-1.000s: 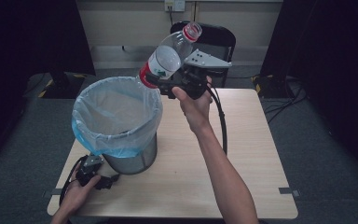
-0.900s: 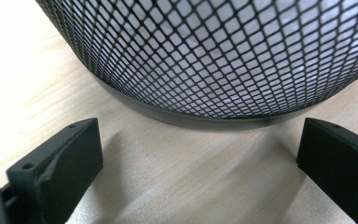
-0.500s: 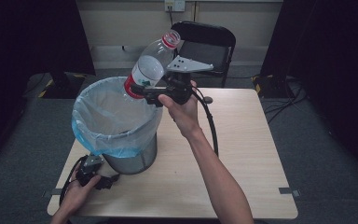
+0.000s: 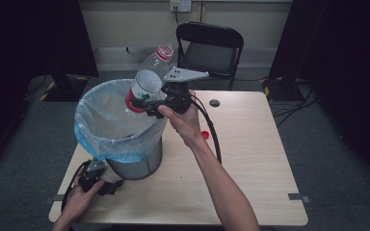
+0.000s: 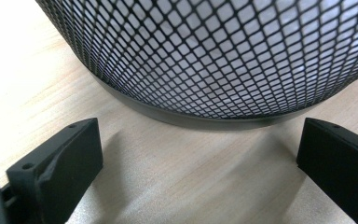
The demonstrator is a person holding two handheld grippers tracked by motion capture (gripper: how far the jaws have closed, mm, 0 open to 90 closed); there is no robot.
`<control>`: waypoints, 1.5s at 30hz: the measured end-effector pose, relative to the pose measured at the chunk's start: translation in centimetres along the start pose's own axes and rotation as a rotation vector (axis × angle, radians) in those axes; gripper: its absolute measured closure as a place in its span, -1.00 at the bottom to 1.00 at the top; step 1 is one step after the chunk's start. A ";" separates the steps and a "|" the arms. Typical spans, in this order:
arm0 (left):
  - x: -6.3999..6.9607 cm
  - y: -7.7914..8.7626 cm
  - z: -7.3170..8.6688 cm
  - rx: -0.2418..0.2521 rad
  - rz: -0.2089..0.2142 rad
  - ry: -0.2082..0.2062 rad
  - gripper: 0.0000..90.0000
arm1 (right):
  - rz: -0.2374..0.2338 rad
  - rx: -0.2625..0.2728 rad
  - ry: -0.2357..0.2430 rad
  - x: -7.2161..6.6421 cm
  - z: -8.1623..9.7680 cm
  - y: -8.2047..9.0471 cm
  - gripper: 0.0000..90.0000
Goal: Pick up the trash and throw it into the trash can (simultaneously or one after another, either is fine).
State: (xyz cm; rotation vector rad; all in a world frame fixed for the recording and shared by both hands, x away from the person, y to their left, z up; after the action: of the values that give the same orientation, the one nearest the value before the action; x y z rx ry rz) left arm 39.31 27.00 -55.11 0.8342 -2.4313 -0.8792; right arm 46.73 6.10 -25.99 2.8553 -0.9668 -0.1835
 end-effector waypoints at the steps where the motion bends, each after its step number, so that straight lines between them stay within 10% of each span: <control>1: 0.0 0.0 0.0 0.000 0.000 0.000 -1.00 | 0.003 0.001 0.000 0.0 0.0 0.0 -0.40; 23: 0.0 0.0 0.0 0.000 0.001 0.000 -1.00 | 0.016 0.007 0.003 0.3 0.1 -0.5 -0.54; 45: 0.0 0.0 0.0 -0.001 0.002 0.000 -1.00 | 0.118 0.006 -0.001 3.7 0.0 2.4 -0.59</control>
State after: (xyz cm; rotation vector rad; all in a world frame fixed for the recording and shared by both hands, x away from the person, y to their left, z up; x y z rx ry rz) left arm 39.31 27.00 -55.11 0.8319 -2.4316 -0.8794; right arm 48.19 1.92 -25.94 2.7928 -1.1335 -0.1706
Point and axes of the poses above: each handheld gripper's, and its own axes: y roughly backward along the jaws, z roughly out of its underside, x roughly to its right, the point moved 7 cm from there along -y, roughly forward along the jaws, and after that the axes turned 15 degrees about z, right-handed, at the moved point
